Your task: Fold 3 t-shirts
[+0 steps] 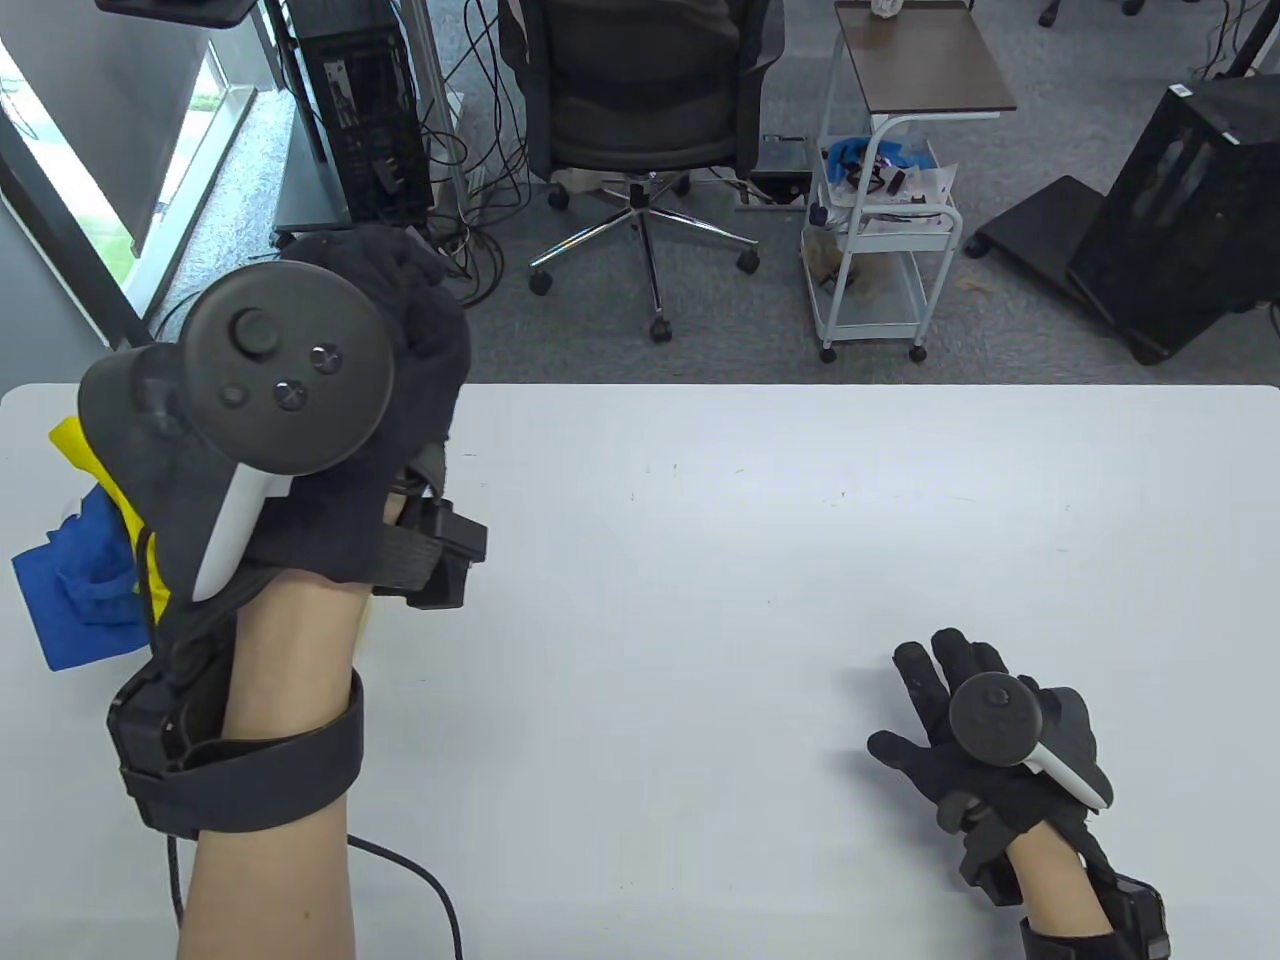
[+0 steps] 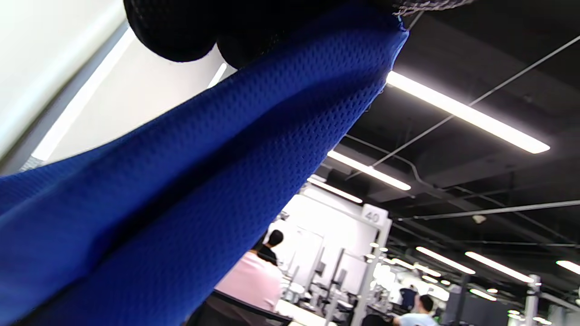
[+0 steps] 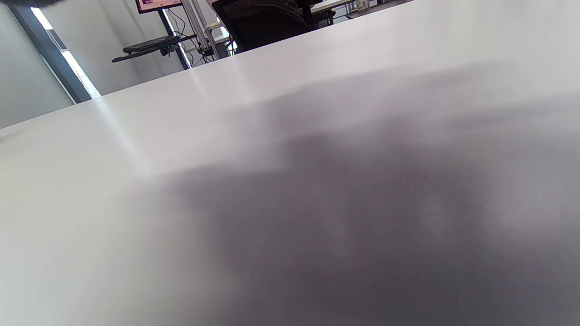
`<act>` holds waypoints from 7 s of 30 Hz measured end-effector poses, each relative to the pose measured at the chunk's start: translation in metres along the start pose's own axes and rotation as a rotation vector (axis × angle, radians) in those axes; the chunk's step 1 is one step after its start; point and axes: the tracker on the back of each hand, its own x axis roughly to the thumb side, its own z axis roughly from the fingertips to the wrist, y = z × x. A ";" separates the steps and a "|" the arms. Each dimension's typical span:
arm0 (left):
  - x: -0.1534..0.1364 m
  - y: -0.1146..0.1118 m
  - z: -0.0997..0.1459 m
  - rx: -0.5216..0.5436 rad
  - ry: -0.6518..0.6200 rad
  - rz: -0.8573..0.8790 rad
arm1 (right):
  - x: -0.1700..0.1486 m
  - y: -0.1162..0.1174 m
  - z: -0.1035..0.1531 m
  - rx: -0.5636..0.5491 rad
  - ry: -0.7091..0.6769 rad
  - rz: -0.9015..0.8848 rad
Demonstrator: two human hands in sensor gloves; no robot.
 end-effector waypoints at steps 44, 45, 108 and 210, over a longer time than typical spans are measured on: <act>-0.191 -0.258 0.118 -0.510 0.109 -0.332 | 0.009 -0.005 0.004 -0.071 -0.054 0.036; -0.203 -0.266 0.128 -0.525 0.118 -0.338 | 0.014 -0.003 0.004 -0.074 -0.084 0.036; -0.283 -0.329 0.191 -0.820 -0.006 -0.275 | 0.002 -0.019 -0.004 -0.189 0.074 0.250; -0.198 -0.174 0.037 -0.556 0.139 -0.392 | 0.004 -0.032 -0.084 0.187 0.104 0.080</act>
